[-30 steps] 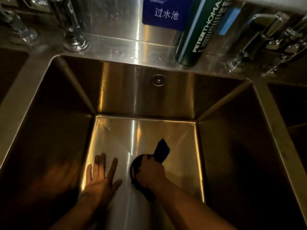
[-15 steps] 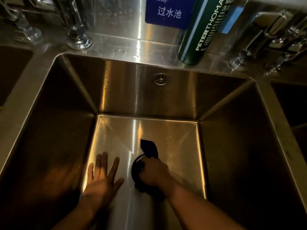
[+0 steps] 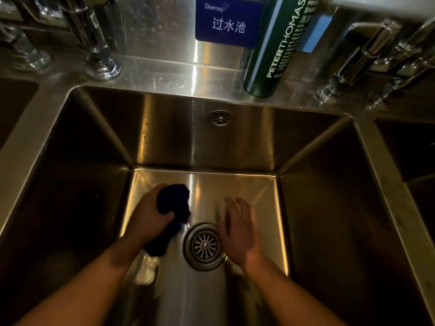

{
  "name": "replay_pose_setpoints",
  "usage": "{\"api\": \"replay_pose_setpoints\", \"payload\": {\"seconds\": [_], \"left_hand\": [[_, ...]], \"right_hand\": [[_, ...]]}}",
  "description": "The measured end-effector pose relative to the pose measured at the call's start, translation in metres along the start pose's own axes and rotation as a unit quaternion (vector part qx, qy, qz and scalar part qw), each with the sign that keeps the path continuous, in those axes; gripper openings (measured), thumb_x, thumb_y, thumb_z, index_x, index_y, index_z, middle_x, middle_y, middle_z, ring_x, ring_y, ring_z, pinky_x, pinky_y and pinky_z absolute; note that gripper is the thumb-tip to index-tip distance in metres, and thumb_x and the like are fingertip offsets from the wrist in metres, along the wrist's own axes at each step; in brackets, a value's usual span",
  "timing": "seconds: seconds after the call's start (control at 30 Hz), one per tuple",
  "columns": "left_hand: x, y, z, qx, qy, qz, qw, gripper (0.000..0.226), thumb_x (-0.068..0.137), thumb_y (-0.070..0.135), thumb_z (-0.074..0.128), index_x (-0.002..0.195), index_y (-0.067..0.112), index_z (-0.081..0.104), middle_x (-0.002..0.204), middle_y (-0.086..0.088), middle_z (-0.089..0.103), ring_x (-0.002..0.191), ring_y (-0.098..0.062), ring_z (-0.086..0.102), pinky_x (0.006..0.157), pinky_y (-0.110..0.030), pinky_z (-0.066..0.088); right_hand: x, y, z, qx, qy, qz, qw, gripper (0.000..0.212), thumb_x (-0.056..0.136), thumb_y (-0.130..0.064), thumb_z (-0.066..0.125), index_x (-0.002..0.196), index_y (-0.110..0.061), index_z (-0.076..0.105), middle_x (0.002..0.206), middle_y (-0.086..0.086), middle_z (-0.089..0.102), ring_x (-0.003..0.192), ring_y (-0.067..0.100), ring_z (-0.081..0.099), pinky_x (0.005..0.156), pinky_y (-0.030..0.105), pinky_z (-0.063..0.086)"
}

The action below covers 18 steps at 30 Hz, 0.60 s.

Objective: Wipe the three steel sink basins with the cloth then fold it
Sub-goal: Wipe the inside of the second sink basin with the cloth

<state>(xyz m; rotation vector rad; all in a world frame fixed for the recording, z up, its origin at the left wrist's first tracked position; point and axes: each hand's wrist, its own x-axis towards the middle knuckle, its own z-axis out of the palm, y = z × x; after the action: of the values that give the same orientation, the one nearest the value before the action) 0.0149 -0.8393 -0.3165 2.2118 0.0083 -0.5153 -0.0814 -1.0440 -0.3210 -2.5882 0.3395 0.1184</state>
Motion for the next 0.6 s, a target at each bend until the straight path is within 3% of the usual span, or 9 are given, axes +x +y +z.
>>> {"api": "replay_pose_setpoints", "payload": {"seconds": [0.07, 0.13, 0.2, 0.3, 0.37, 0.43, 0.53, 0.6], "left_hand": [[0.006, -0.023, -0.002, 0.226, 0.060, 0.039, 0.972, 0.080, 0.067, 0.020, 0.074, 0.139, 0.022, 0.039, 0.133, -0.019, 0.044, 0.118, -0.038, 0.044, 0.089, -0.049, 0.047], [0.009, -0.043, 0.001, 0.352, 0.089, 0.062, 0.930, 0.093, 0.068, 0.044, 0.074, 0.147, 0.022, 0.030, 0.148, -0.027, 0.025, 0.135, -0.045, 0.023, 0.095, -0.063, 0.036], [0.014, -0.051, 0.005, 0.381, 0.060, 0.079, 0.919, 0.100, 0.072, 0.067, 0.057, 0.151, 0.026, 0.011, 0.157, -0.020, 0.005, 0.144, -0.040, 0.000, 0.103, -0.066, 0.024], [0.021, -0.067, 0.010, 0.398, 0.005, 0.109, 0.911, 0.108, 0.071, 0.082, 0.040, 0.146, 0.032, -0.021, 0.158, -0.008, -0.019, 0.144, -0.032, -0.019, 0.115, -0.060, 0.012], [0.017, -0.075, 0.007, 0.402, -0.022, 0.144, 0.904, 0.112, 0.068, 0.086, 0.037, 0.143, 0.034, -0.026, 0.155, -0.005, -0.030, 0.142, -0.029, -0.027, 0.117, -0.054, 0.004], [0.008, -0.080, 0.001, 0.425, -0.045, 0.185, 0.885, 0.116, 0.064, 0.087, 0.039, 0.148, 0.029, -0.016, 0.157, -0.013, -0.021, 0.143, -0.034, -0.021, 0.114, -0.055, 0.006], [-0.010, -0.079, -0.004, 0.452, -0.075, 0.236, 0.857, 0.114, 0.060, 0.082, 0.047, 0.148, 0.018, 0.017, 0.153, -0.027, 0.018, 0.140, -0.046, 0.016, 0.097, -0.063, 0.037], [-0.024, -0.080, -0.004, 0.473, -0.098, 0.248, 0.839, 0.111, 0.058, 0.079, 0.052, 0.145, 0.014, 0.027, 0.147, -0.027, 0.031, 0.133, -0.047, 0.032, 0.086, -0.061, 0.048]], "right_hand": [[-0.011, 0.037, -0.002, -0.129, -0.010, 0.011, 0.991, 0.062, 0.089, -0.049, 0.046, 0.146, -0.029, 0.032, 0.153, 0.013, 0.027, 0.140, 0.036, 0.024, 0.113, 0.050, 0.025], [-0.022, 0.071, 0.002, -0.197, -0.056, 0.032, 0.978, 0.068, 0.088, -0.062, 0.036, 0.149, -0.039, 0.018, 0.160, 0.012, 0.012, 0.145, 0.037, 0.010, 0.113, 0.057, 0.013], [-0.030, 0.096, 0.013, -0.233, -0.087, 0.032, 0.968, 0.068, 0.088, -0.070, 0.022, 0.149, -0.046, 0.004, 0.162, 0.007, -0.002, 0.147, 0.034, 0.000, 0.113, 0.059, 0.004], [-0.037, 0.110, 0.029, -0.250, -0.083, 0.029, 0.964, 0.070, 0.088, -0.069, 0.027, 0.150, -0.039, 0.017, 0.160, 0.011, 0.012, 0.145, 0.038, 0.016, 0.111, 0.064, 0.017], [-0.040, 0.114, 0.038, -0.250, -0.059, 0.021, 0.966, 0.069, 0.090, -0.065, 0.031, 0.150, -0.035, 0.020, 0.160, 0.014, 0.013, 0.146, 0.039, 0.014, 0.111, 0.065, 0.017], [-0.042, 0.119, 0.045, -0.255, -0.040, 0.008, 0.966, 0.068, 0.092, -0.063, 0.033, 0.151, -0.034, 0.019, 0.160, 0.014, 0.010, 0.146, 0.038, 0.010, 0.112, 0.065, 0.014], [-0.042, 0.123, 0.046, -0.256, -0.033, -0.005, 0.966, 0.066, 0.092, -0.063, 0.033, 0.151, -0.034, 0.021, 0.160, 0.014, 0.012, 0.147, 0.037, 0.012, 0.112, 0.065, 0.013], [-0.041, 0.121, 0.046, -0.258, -0.033, -0.005, 0.966, 0.066, 0.092, -0.062, 0.034, 0.150, -0.033, 0.023, 0.160, 0.015, 0.014, 0.146, 0.037, 0.014, 0.112, 0.065, 0.013]]}}
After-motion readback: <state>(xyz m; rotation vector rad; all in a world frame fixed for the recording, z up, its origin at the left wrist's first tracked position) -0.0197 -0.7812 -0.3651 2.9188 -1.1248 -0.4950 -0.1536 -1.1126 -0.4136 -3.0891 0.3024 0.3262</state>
